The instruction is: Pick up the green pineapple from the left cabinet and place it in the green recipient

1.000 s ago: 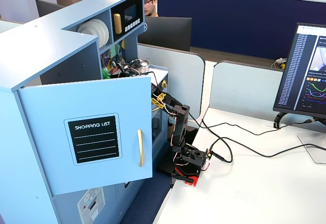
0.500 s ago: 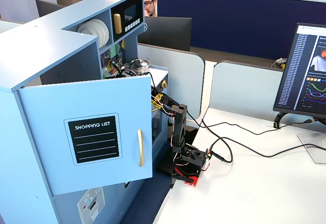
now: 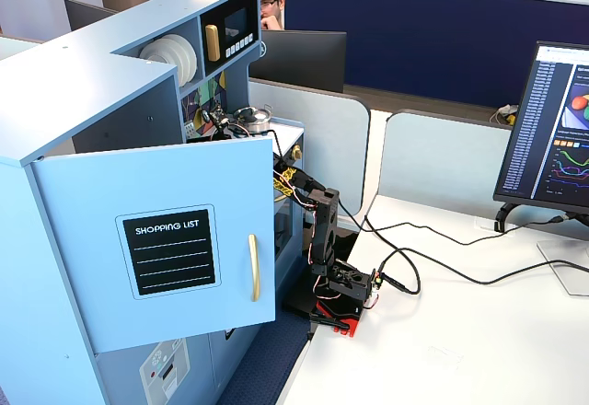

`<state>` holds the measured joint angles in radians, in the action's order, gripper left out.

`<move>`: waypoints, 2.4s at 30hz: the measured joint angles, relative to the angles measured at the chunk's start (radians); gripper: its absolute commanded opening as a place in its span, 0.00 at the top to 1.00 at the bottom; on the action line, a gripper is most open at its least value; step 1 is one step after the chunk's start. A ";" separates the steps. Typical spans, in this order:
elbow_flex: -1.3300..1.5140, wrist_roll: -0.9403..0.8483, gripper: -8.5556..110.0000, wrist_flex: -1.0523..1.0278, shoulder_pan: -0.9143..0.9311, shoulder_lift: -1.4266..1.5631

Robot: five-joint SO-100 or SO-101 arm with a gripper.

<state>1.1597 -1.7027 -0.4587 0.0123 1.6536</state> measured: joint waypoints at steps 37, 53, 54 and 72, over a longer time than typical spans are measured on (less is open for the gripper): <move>1.720 0.138 0.86 -0.657 0.084 1.516; 1.841 0.183 0.93 -0.890 0.098 1.536; 1.841 0.181 0.93 -0.890 0.098 1.537; 1.841 0.181 0.91 -0.890 0.098 1.537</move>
<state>3.0005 -1.5217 -1.3484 0.1104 3.1907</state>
